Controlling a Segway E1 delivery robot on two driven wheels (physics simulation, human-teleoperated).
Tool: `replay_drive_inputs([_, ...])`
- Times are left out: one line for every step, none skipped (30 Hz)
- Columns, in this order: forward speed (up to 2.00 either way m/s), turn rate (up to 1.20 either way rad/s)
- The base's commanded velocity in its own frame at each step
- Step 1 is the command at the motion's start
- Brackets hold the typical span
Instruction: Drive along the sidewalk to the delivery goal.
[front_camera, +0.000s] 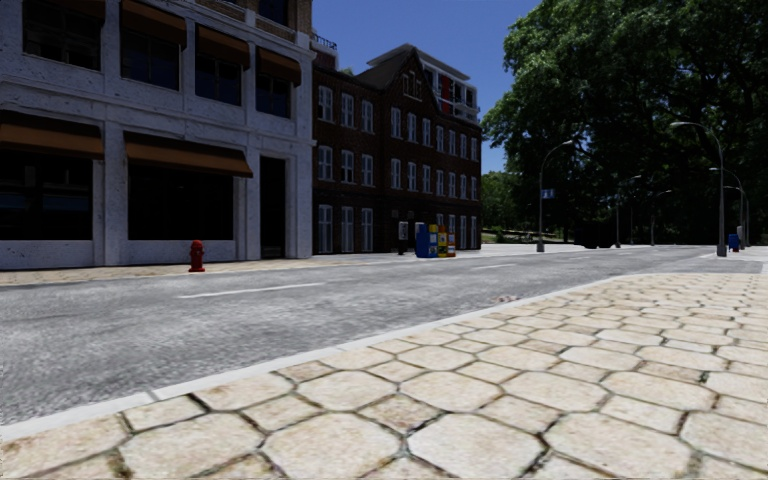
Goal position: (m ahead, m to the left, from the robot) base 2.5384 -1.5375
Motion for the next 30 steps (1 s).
replay_drive_inputs([1.75,0.00])
replay_drive_inputs([1.75,-0.15])
replay_drive_inputs([1.75,-0.43])
replay_drive_inputs([1.75,-0.57])
replay_drive_inputs([1.74,-0.66])
replay_drive_inputs([1.74,-0.72])
replay_drive_inputs([1.73,-0.88])
replay_drive_inputs([1.73,-0.99])
replay_drive_inputs([1.70,-1.03])
replay_drive_inputs([1.65,-1.05])
replay_drive_inputs([1.57,-1.06])
replay_drive_inputs([1.51,-1.08])
replay_drive_inputs([1.51,-1.08])
replay_drive_inputs([1.46,-1.09])
replay_drive_inputs([1.43,-1.09])
replay_drive_inputs([1.39,-1.09])
replay_drive_inputs([1.33,-1.09])
replay_drive_inputs([1.33,-1.09])
replay_drive_inputs([1.27,-1.09])
replay_drive_inputs([1.20,-1.09])
replay_drive_inputs([1.10,-1.09])
replay_drive_inputs([1.04,-1.07])
replay_drive_inputs([1.01,-0.04])
replay_drive_inputs([0.99,0.00])
replay_drive_inputs([0.99,0.00])
replay_drive_inputs([0.99,0.00])
replay_drive_inputs([0.98,0.00])
replay_drive_inputs([0.98,0.00])
replay_drive_inputs([0.98,0.00])
replay_drive_inputs([0.98,0.00])
